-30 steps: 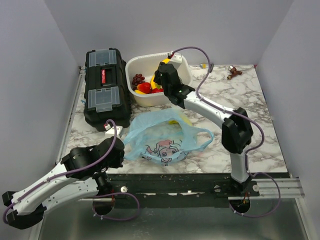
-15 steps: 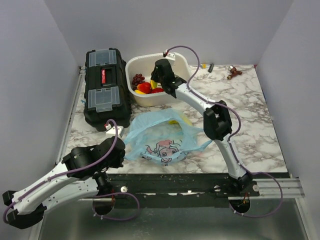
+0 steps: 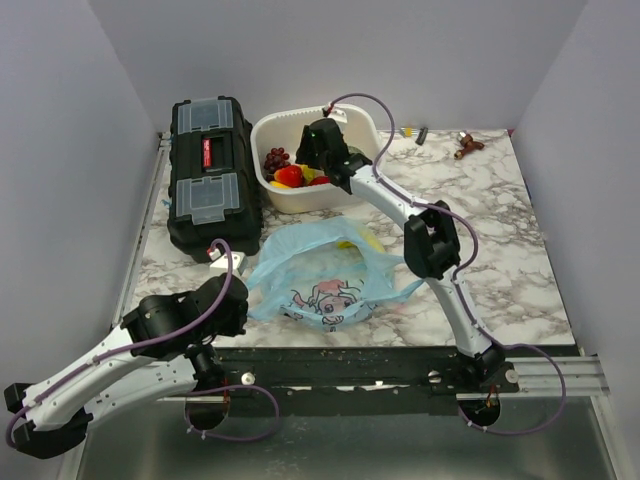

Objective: Take the fake fruits out of the plastic bag
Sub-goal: Place the fake fruit in the bin, then take out the fake fruit from the plastic bag.

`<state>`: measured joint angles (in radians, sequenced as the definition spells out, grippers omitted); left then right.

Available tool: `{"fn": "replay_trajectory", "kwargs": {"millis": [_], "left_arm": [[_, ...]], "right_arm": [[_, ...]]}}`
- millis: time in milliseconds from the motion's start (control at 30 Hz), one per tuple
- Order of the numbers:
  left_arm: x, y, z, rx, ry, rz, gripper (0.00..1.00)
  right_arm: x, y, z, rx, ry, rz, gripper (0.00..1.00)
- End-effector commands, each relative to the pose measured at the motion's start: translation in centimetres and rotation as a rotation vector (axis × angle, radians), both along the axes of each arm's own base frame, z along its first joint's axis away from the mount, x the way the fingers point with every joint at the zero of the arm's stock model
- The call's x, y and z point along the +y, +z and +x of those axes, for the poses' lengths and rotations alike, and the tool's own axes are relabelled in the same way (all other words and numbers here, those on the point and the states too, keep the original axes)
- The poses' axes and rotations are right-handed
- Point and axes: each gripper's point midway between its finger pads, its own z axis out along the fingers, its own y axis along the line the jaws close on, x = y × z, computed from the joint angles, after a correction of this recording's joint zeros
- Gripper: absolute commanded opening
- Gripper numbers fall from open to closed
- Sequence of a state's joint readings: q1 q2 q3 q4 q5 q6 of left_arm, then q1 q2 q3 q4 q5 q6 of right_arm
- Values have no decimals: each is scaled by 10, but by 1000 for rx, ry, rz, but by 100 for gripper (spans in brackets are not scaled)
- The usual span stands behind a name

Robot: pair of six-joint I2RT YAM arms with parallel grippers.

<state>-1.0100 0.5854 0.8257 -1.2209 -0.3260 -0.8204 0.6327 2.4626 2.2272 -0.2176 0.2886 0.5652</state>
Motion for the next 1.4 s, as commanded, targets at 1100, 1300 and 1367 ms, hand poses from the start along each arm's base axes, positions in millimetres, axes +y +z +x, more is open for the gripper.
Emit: {"fn": "replay_trajectory", "kwargs": {"millis": [1100,1300,1367], "left_arm": [[2,-6,2,16,5,51,0],[2,-7,2,21,10,60,0],[2,-7,2,23,9,64,0]], "right_arm": [[-154,101,-315,84,271,180,69],[-127,125,-381,-26,580,326,69],[-121,127,-393,-39,619,345,69]]}}
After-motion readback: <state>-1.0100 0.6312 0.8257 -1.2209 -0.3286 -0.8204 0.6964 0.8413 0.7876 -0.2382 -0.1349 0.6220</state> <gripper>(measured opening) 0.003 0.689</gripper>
